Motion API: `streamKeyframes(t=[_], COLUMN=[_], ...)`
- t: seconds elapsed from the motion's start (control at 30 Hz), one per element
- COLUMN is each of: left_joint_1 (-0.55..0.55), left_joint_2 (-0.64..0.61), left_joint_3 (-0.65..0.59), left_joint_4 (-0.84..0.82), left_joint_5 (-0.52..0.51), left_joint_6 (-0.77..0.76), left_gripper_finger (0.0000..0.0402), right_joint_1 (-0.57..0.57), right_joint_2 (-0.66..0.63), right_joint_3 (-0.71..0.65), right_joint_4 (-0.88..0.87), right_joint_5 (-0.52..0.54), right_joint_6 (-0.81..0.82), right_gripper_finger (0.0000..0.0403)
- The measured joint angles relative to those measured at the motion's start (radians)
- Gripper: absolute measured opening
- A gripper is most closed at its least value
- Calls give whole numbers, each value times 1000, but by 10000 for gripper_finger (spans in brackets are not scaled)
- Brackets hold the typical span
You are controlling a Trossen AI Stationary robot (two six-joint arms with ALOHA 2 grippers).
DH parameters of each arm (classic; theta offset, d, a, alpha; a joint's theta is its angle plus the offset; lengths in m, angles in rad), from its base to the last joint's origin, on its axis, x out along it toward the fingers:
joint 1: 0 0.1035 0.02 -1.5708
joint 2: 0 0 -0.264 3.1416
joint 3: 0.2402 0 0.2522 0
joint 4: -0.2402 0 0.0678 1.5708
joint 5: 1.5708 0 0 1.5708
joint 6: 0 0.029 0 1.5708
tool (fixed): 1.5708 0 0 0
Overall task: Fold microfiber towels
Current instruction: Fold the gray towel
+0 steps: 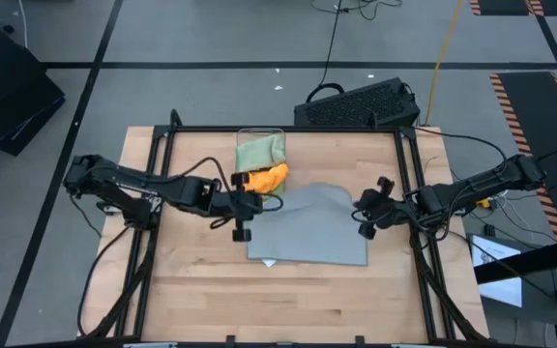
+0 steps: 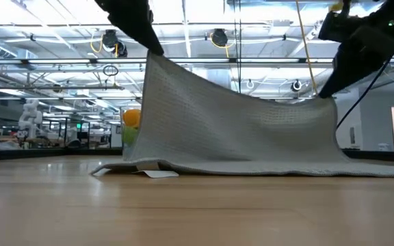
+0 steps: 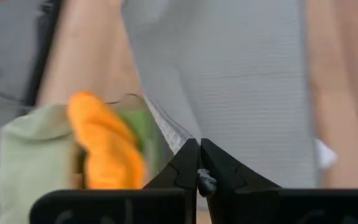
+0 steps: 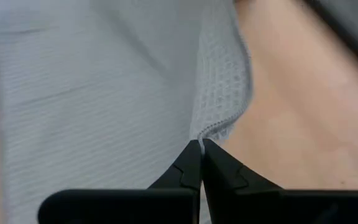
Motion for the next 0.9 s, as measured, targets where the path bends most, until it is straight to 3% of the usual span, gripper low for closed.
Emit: streamKeyframes(t=[0.2,0.4,0.7,0.9], left_joint_1=[-39,-94,-115,-120], left_joint_2=[3,3,3,3], left_joint_3=[-94,-145,-215,-280], left_joint_4=[73,80,182,264], left_joint_5=[98,61,114,116], left_joint_6=[-14,-53,-100,-122], left_gripper_finger=[6,14,11,12], right_joint_1=[1,1,3,3], right_joint_2=[0,1,0,0], right_joint_3=[-25,-118,-145,-145], right_joint_4=[17,121,167,128], right_joint_5=[-166,-329,-489,-526], right_joint_6=[64,114,134,148], right_gripper_finger=[0,0,0,0])
